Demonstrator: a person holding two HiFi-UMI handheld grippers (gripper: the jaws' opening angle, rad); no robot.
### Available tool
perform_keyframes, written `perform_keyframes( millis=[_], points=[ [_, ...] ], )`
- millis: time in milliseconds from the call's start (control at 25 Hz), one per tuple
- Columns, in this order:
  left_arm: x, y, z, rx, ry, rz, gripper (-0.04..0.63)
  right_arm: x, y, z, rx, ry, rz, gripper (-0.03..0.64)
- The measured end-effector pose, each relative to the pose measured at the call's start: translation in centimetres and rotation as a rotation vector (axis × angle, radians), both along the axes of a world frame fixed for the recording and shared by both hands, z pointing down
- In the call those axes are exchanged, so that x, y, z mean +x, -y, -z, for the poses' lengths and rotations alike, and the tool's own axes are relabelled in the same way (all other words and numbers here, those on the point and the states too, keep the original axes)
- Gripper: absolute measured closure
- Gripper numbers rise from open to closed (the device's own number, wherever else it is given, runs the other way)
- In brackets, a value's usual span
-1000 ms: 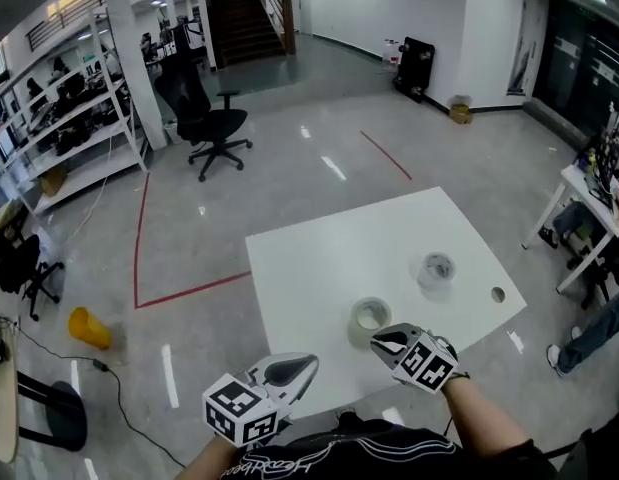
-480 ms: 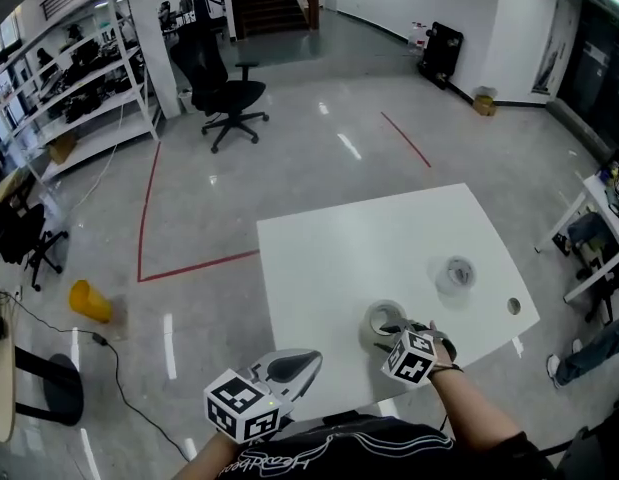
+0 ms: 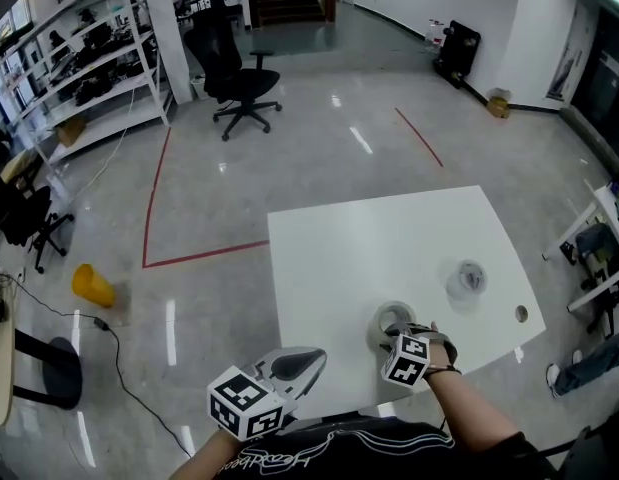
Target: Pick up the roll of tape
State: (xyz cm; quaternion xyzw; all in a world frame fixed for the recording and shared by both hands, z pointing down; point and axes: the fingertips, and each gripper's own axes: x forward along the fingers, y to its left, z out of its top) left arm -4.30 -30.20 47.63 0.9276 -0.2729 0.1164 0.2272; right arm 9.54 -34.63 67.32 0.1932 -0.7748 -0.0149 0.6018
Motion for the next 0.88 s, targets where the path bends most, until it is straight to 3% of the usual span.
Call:
perform_keyframes(
  millis=[280, 560, 720, 880],
  points=[
    [-0.4, -0.4, -0.3, -0.006, 0.008, 0.003, 0.592, 0.0, 0.4, -0.1, -0.024, 0.012, -0.029, 0.511],
    [-0.5, -0.5, -0.3, 0.004, 0.01, -0.009, 0.592, 0.0, 1.0, 0.6, 0.003, 0.127, -0.161, 0.517],
    [-0.7, -0.4, 0.0, 0.014, 0.014, -0.011, 0.592, -0.2, 1.0, 2.3, -0.004, 0.258, -0.248, 0.517],
    [-0.7, -0.2, 0.5, 0.033, 0.01, -0.015, 0.592, -1.2, 0.5, 6.6, -0.022, 0.513, -0.348, 0.517]
  ],
)
